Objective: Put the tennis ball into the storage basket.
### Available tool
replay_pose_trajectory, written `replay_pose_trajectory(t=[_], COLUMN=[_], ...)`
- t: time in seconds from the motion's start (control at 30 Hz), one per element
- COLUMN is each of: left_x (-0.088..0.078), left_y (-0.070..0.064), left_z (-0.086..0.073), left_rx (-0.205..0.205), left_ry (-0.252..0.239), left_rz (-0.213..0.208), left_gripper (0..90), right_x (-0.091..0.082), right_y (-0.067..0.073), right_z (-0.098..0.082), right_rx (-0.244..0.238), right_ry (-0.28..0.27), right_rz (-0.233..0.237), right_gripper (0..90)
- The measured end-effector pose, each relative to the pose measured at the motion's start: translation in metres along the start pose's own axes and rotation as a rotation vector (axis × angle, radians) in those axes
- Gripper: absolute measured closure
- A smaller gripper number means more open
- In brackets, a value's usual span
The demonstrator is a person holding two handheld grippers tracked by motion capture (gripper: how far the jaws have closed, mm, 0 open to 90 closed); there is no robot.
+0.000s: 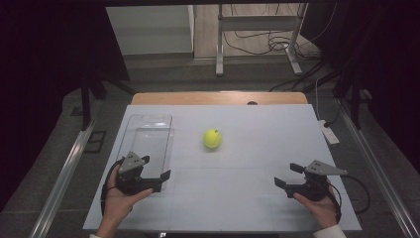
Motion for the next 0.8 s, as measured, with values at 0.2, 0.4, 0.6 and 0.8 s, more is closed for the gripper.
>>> replay_pose_trajectory(t=[0.2, 0.4, 0.6, 0.8], left_x=[0.005, 0.008, 0.014, 0.02], left_y=[-0.001, -0.006, -0.008, -0.011], left_z=[0.005, 0.016, 0.025, 0.032], left_rx=[0.001, 0.025, 0.04, 0.054], left_ry=[0.022, 0.02, 0.03, 0.04], left_rz=[0.011, 0.0, -0.011, -0.02], left_gripper=[10.2, 10.2, 10.2, 10.2], right_x=[0.0, 0.001, 0.002, 0.001], right_y=[-0.001, 0.001, 0.002, 0.001], right_z=[0.0, -0.001, -0.002, -0.003], right_rx=[-0.001, -0.004, -0.009, -0.003], right_ry=[0.004, 0.009, 0.012, 0.01], right_rz=[-0.003, -0.003, 0.001, 0.001], right_gripper=[12.2, 12.2, 12.2, 12.2])
Point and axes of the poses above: each handheld gripper's, and its own axes: x roughly forward along the jaws, z roughly out of its top, y roughly to its left, the point moved 2 cm from there along x, roughly forward along the jaws, and after that the axes turned 9 degrees about y, right-handed, at the moved point
